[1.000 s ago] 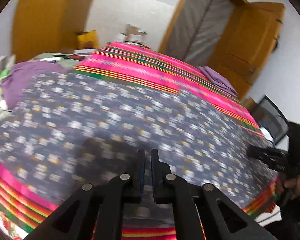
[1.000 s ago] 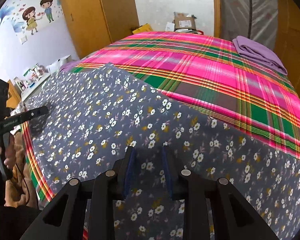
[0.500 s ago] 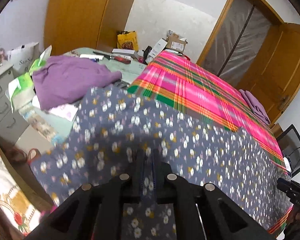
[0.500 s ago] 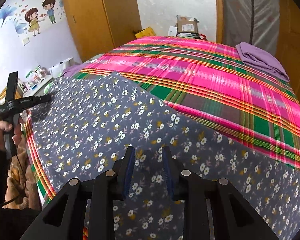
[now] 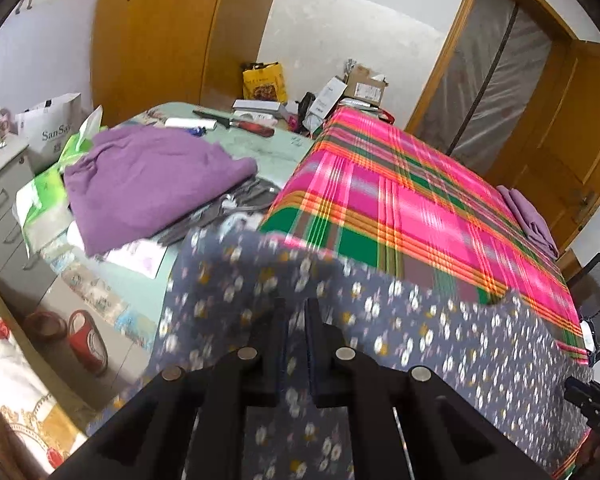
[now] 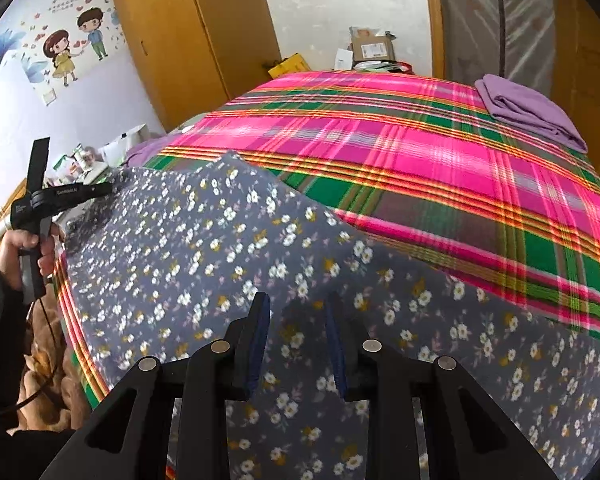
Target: Fold clothes
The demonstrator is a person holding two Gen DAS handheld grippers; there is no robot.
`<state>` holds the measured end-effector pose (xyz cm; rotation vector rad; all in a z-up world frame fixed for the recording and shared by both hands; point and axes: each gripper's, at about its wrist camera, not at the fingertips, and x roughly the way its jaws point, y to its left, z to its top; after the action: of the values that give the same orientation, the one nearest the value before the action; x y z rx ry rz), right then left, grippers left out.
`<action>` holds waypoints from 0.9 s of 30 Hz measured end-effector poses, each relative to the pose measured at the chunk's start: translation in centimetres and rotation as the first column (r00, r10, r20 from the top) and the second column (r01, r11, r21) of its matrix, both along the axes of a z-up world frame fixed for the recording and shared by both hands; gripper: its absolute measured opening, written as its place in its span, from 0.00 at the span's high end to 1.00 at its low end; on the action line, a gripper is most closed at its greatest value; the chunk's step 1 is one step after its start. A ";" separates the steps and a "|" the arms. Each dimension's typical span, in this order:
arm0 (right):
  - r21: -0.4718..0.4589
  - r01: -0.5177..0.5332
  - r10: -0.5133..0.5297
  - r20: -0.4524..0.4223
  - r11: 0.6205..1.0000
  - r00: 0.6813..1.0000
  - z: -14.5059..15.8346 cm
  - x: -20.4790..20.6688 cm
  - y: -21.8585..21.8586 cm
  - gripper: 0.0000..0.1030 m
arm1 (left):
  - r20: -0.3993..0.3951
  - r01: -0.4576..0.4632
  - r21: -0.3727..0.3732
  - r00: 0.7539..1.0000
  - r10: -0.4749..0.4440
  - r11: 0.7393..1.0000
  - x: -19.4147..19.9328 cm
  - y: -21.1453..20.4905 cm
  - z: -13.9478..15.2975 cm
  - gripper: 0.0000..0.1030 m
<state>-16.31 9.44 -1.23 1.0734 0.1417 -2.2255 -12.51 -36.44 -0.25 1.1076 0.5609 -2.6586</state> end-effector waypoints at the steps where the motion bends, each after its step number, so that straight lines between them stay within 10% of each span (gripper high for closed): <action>1: 0.000 -0.009 0.009 -0.003 1.000 1.000 0.1 0.0 -0.3 0.72 | -0.004 0.002 0.000 1.000 -0.002 1.000 -0.4 -0.2 0.1 0.92; 17: 0.008 -0.160 0.160 -0.080 0.987 0.984 3.7 -2.3 -9.4 0.72 | -0.016 -0.059 0.081 0.998 0.060 0.995 -1.3 -2.8 -1.2 0.93; 27: 0.117 -0.140 0.138 0.031 0.983 0.990 -1.3 -7.3 -16.2 0.78 | -0.038 -0.048 0.091 0.998 0.051 0.995 0.4 -2.5 -2.0 0.93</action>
<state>-23.66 -6.71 -2.53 1.1161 0.3329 -2.1009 -12.13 -38.97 -2.26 1.0516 0.7130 -2.6418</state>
